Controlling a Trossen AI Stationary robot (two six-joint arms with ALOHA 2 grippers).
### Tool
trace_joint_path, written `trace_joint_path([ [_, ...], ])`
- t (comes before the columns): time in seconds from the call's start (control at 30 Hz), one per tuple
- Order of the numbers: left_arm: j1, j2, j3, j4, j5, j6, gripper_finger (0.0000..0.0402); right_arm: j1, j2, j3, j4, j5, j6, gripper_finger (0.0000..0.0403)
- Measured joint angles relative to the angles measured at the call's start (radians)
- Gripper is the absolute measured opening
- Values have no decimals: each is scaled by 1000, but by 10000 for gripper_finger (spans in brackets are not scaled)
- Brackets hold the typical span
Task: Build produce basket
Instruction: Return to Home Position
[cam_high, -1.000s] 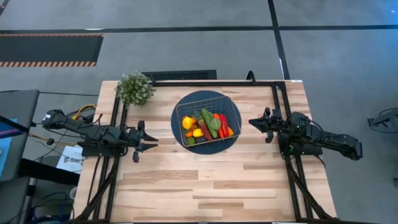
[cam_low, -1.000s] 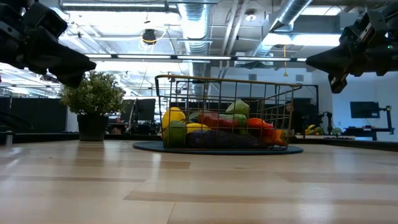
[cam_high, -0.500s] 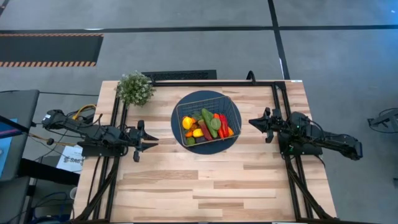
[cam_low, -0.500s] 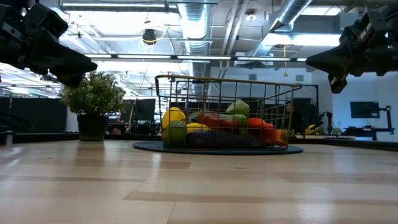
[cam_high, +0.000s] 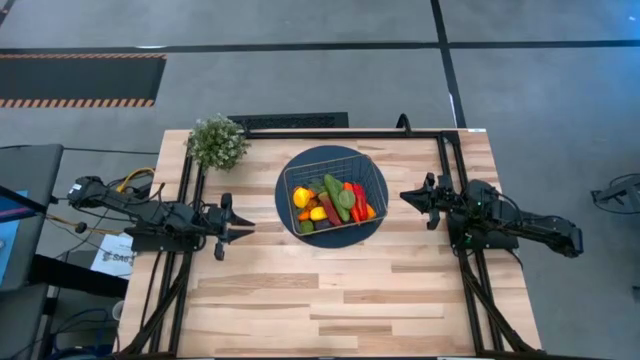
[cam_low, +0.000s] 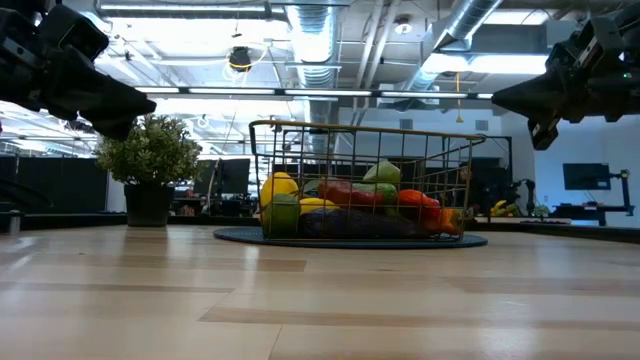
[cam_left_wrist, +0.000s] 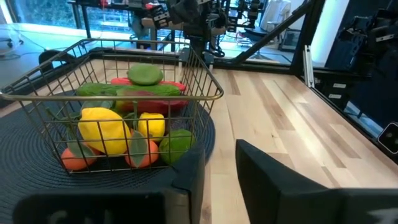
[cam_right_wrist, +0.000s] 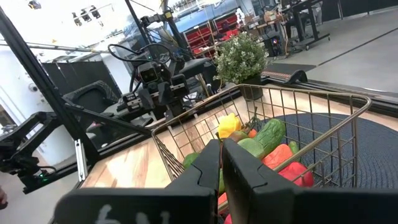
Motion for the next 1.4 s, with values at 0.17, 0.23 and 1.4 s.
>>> trace_joint_path([
  [0.17,0,0,0,0,0,30,17,0,0,0,0,0,0,38],
  [0.23,0,0,0,0,-3,36,7,0,0,0,0,0,0,38],
  [1.4,0,0,0,2,-26,26,4,0,0,0,0,0,0,38],
])
